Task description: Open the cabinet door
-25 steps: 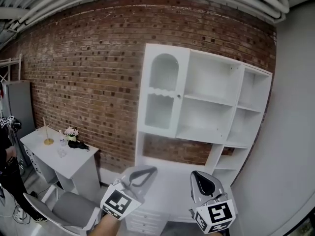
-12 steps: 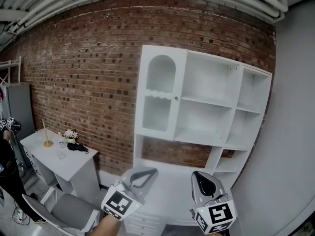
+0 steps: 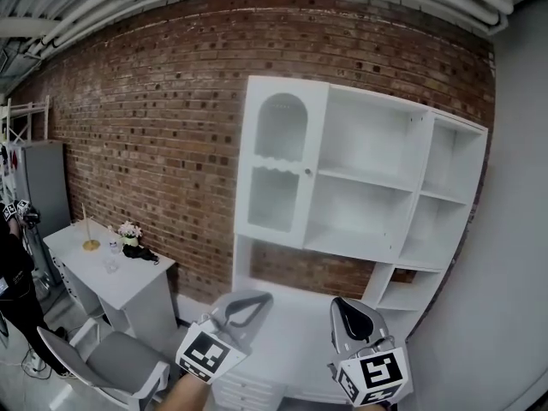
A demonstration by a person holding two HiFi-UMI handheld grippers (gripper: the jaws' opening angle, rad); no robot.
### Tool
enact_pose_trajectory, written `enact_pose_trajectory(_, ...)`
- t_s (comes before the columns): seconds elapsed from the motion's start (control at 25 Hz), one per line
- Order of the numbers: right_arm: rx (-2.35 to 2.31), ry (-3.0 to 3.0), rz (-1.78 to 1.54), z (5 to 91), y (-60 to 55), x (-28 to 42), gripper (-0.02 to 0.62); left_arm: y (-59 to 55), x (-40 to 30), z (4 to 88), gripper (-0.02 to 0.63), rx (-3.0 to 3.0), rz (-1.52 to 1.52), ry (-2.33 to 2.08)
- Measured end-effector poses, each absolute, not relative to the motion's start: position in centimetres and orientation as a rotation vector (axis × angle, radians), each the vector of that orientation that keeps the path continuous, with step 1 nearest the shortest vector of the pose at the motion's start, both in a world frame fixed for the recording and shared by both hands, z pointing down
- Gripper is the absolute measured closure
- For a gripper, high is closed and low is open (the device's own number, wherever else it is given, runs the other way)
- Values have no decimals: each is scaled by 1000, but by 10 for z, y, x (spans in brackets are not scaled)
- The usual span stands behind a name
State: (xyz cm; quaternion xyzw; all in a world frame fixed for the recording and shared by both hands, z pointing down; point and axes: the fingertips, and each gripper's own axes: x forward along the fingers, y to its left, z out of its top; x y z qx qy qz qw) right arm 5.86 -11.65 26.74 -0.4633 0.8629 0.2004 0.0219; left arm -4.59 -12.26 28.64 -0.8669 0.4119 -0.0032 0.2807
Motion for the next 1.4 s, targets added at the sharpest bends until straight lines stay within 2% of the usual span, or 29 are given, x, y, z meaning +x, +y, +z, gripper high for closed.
enact_pose_trajectory(0.52,-1351,2702,612,277,-153,89,591,-151,-13,301,606,-2303,-44,1167)
enact_pose_trajectory(1.4,-1524,2636,623,272,-203,42,591,-213,-53,292,606,-2366,9,1013)
